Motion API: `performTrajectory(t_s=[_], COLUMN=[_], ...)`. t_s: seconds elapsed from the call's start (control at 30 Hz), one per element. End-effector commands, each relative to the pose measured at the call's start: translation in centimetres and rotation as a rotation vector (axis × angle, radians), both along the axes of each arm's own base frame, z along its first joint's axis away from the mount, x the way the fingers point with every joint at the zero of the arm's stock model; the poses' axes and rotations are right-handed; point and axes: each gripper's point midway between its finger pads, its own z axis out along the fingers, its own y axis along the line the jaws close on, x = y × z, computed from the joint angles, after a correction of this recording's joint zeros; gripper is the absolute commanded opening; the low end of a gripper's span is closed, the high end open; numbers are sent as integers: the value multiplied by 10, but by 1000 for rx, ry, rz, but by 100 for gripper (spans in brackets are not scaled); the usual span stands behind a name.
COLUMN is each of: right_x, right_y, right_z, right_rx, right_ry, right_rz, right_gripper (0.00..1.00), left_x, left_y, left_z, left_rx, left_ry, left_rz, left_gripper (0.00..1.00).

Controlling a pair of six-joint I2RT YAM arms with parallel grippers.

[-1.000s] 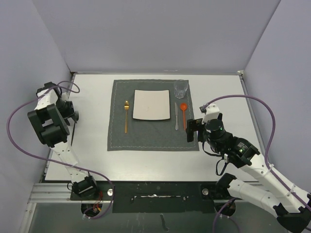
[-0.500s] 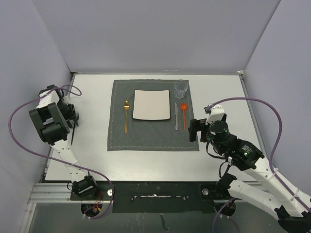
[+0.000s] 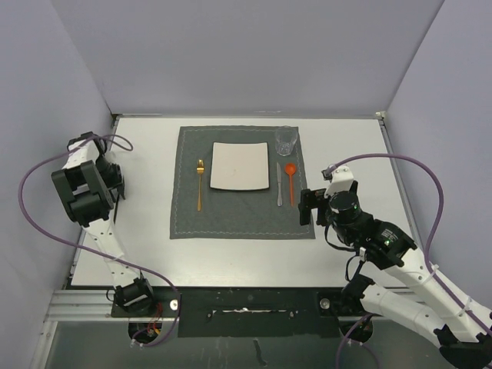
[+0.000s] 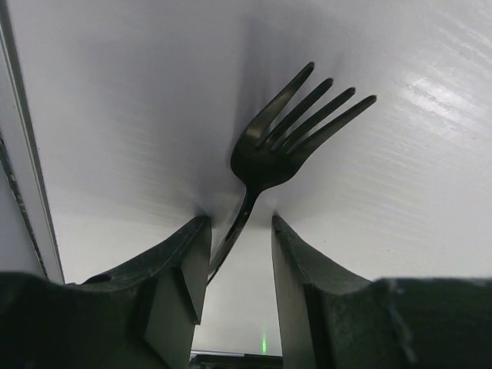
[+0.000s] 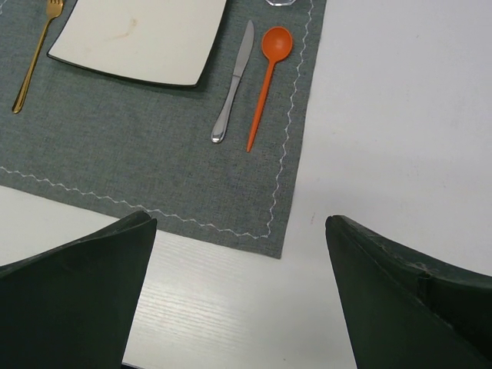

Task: Set the dinner table for one person
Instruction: Pick up the fork at the center of the board.

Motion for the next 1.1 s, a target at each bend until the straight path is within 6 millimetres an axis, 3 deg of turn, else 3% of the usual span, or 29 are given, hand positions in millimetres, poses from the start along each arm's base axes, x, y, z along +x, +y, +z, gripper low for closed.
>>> performTrajectory(t_s=[0.0, 0.03, 0.1, 0.37, 1.07], right_x=[6, 6, 4, 1, -3], right_y=[-4, -5, -8, -13, -15], right_z=[10, 10, 12, 23, 32], right_rx=[3, -3, -11, -1, 10], right_ry=[-32, -31, -33, -46, -41], right_rz=[-38, -42, -45, -56, -58], right_gripper=[98, 98, 98, 98, 98], left_x=[9, 9, 7, 2, 35], left_y=[-21, -23, -25, -18, -24], left_z=[-38, -40, -42, -28, 96], left_rx=[-45, -47, -38, 11, 79], left_ry=[43, 52, 69, 78, -172], left_rz=[-28, -31, -36, 4, 14], left_gripper=[34, 27, 0, 0, 0])
